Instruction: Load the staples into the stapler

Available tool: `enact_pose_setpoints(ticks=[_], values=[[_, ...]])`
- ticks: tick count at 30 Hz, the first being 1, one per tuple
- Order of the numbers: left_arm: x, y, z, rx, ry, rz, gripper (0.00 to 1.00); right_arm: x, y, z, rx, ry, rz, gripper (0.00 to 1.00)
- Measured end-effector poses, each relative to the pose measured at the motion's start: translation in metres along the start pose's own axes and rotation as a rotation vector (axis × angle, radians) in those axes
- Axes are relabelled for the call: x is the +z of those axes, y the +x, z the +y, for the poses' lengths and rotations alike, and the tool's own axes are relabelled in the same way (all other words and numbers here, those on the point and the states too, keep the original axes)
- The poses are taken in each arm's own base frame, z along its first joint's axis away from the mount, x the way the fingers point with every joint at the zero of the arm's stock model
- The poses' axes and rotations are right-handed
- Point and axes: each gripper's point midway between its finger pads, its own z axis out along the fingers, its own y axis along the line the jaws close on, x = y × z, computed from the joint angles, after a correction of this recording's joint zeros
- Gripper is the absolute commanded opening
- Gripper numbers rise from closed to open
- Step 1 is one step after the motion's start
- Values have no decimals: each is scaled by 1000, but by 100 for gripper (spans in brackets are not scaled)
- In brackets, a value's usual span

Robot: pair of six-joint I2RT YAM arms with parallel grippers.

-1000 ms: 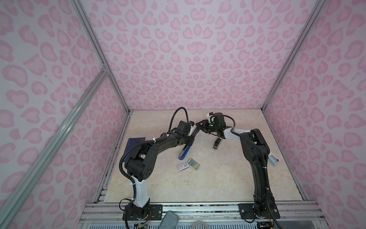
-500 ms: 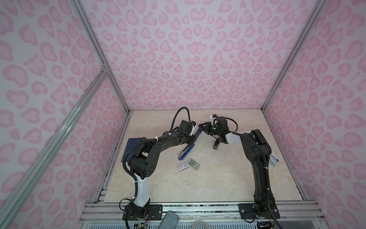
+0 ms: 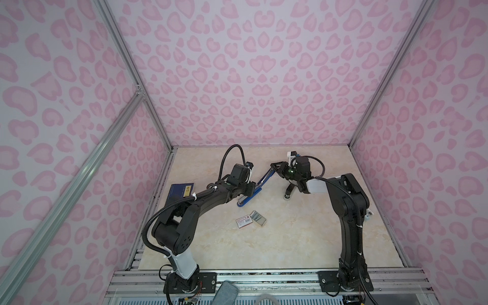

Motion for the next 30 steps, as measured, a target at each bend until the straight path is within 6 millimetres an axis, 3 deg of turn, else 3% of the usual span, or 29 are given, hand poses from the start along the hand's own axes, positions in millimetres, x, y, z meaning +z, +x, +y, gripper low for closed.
enact_pose_setpoints(ticks=[5,10,30], values=[[-11,29,16,-64,-38,0,63,-7,-4,7,-44,-4,-8,27],[-9,55,25,-113,-43,17,63,-11,2,2,-61,5,6,27],[3,71,2,-117,120,44,41,-19,2,-4,-92,27,3,27]])
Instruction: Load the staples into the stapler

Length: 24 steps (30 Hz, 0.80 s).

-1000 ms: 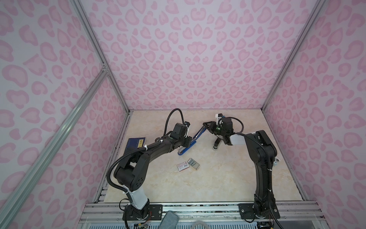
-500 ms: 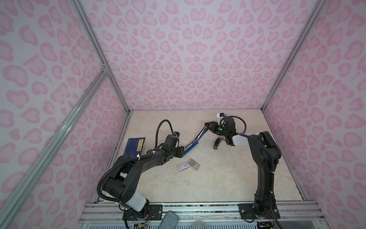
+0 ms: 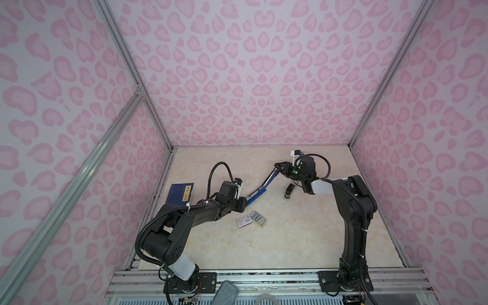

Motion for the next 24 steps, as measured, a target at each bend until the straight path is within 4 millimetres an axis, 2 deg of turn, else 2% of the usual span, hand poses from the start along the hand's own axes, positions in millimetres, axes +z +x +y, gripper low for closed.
enact_pose_setpoints(ticks=[5,6,14,20,24], values=[[0,0,-2,5,5,-1,37,0,0,0,0,2,1,27],[0,0,-2,5,5,-1,33,0,1,-1,1,4,2,27],[1,0,-3,16,5,1,23,1,1,-1,-4,12,6,27],[4,-1,-7,36,8,4,23,3,-2,8,-57,17,-4,27],[6,-1,-9,50,1,6,23,3,-2,21,-127,37,-7,27]])
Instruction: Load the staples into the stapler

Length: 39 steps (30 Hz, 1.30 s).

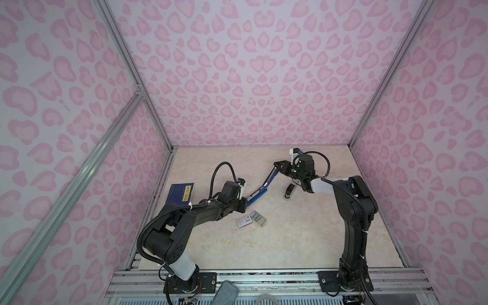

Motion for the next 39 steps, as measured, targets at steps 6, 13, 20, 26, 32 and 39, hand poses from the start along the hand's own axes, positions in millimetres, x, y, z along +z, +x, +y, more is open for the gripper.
enact_pose_setpoints(ticks=[6,13,20,26,32,39], values=[[1,3,0,3,-10,8,22,-2,6,30,-176,57,9,28],[-3,2,1,3,-17,8,22,-1,27,59,-386,155,41,29],[-5,3,0,1,-17,11,23,0,44,81,-518,205,41,30],[-11,5,0,-4,-16,8,23,1,60,96,-592,229,56,31],[-17,-3,-3,-4,-11,-18,23,2,69,103,-616,229,63,32],[-20,-7,-3,-7,-11,-33,23,0,76,108,-636,231,71,32]])
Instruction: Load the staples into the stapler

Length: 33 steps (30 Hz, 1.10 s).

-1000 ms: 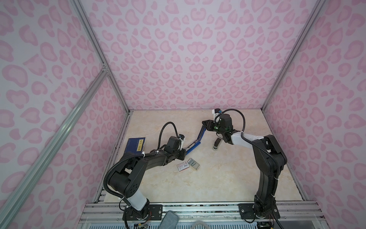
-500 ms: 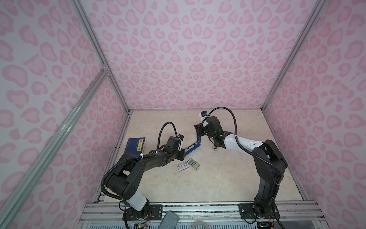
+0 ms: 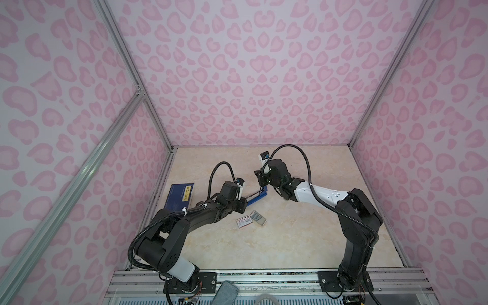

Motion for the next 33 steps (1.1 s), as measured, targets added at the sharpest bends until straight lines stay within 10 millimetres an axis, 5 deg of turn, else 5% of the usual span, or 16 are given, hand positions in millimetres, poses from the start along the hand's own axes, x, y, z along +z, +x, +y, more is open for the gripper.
enact_pose_setpoints(ticks=[33], values=[[-22,-41,-16,24,35,-140,23,-12,20,30,-54,-40,53,37]])
